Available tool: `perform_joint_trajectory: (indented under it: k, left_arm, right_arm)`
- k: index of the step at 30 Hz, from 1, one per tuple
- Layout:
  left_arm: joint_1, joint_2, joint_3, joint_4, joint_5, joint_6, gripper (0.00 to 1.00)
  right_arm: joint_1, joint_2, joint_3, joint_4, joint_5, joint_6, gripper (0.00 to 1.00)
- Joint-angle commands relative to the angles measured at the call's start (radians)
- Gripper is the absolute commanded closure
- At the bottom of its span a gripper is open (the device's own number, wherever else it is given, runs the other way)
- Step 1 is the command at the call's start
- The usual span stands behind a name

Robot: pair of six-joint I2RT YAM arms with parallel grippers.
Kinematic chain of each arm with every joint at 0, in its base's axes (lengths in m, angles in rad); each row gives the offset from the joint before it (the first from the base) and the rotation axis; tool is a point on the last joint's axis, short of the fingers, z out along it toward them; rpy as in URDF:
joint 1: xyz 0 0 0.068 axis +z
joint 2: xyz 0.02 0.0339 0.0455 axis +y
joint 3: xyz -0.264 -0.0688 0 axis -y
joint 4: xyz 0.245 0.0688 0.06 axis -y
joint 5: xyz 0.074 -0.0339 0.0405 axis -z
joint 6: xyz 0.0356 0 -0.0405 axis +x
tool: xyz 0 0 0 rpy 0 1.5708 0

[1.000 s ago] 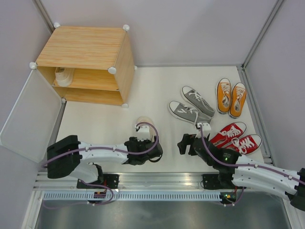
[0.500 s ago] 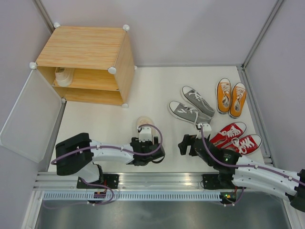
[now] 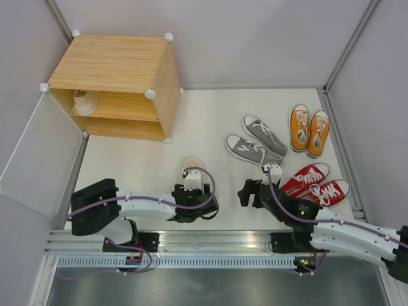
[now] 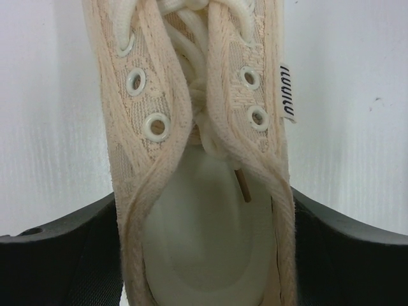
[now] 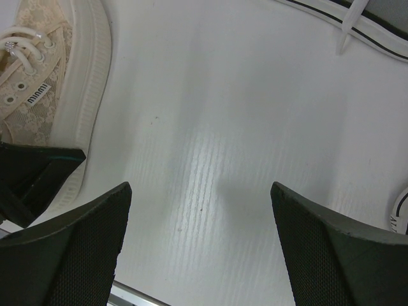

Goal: Place and organize the shoes in the shoe cabinet
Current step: Pick up the shoe from the center of the board.

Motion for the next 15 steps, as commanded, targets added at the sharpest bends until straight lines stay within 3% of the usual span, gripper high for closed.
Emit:
perform_joint_trajectory:
  k: [1,15]
  left_arm:
    - [0.004,-0.066,-0.005,-0.117,0.001,-0.023,0.98]
    - [0.004,-0.468,-0.027,-0.351,-0.001,0.004,0.98]
  right_arm:
    - [-0.003,0.011,-0.004,0.049,-0.006,-0.009,0.07]
    - [-0.008,0.036,-0.012,0.097,-0.017,-0.013,0.07]
